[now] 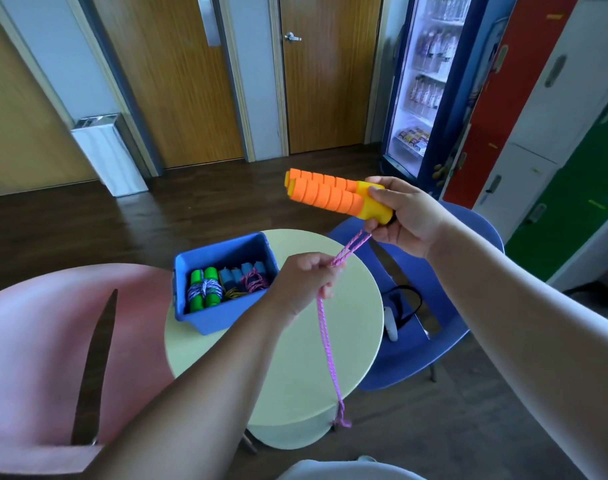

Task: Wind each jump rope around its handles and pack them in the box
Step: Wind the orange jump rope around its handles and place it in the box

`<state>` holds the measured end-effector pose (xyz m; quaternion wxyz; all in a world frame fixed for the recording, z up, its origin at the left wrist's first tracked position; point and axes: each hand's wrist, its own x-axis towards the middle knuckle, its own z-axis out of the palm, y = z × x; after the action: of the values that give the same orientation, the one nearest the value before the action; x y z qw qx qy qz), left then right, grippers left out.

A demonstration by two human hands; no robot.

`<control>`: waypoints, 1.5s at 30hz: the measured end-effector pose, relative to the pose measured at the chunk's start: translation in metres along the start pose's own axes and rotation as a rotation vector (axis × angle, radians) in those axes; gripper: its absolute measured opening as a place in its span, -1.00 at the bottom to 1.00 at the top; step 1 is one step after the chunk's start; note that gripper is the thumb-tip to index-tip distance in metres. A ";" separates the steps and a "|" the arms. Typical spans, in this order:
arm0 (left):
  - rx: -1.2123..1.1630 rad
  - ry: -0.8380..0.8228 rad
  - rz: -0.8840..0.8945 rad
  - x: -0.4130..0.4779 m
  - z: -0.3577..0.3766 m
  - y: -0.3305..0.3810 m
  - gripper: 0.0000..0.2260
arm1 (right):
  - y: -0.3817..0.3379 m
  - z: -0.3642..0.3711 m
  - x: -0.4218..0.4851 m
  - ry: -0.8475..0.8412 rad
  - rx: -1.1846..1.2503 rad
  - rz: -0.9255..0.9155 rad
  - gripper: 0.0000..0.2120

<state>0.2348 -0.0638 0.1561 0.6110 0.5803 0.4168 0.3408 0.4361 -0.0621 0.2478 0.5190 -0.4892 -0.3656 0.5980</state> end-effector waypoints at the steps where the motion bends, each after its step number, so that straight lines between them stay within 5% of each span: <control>1: 0.011 0.010 -0.021 -0.003 -0.008 0.000 -0.96 | 0.002 -0.004 0.001 0.010 -0.023 0.003 -0.80; 11: 0.183 0.301 -0.022 -0.040 -0.101 0.019 -0.83 | 0.036 -0.006 0.006 0.025 -0.390 -0.022 -0.81; 19: 0.482 0.458 0.034 -0.040 -0.145 0.046 -0.86 | 0.053 0.013 0.007 -0.066 -0.413 -0.061 -0.82; 22: 0.508 0.438 -0.015 -0.042 -0.151 0.048 -0.86 | 0.056 0.017 0.007 -0.048 -0.409 -0.080 -0.82; 27: 0.492 0.162 -0.078 -0.062 -0.140 0.057 -0.89 | 0.067 0.023 0.008 0.082 -0.572 -0.173 -0.85; 36: 0.422 -0.100 0.123 -0.058 -0.096 0.090 -0.85 | 0.090 0.059 -0.003 -0.004 -0.865 -0.232 -0.85; 45: 0.509 0.211 0.163 -0.030 -0.086 0.103 -0.85 | 0.092 0.077 -0.023 -0.086 -0.619 -0.242 -0.78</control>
<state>0.1515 -0.0447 0.2636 0.3695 0.7078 0.5024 0.3318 0.3367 -0.0971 0.1851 0.3972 -0.5509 -0.6070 0.4126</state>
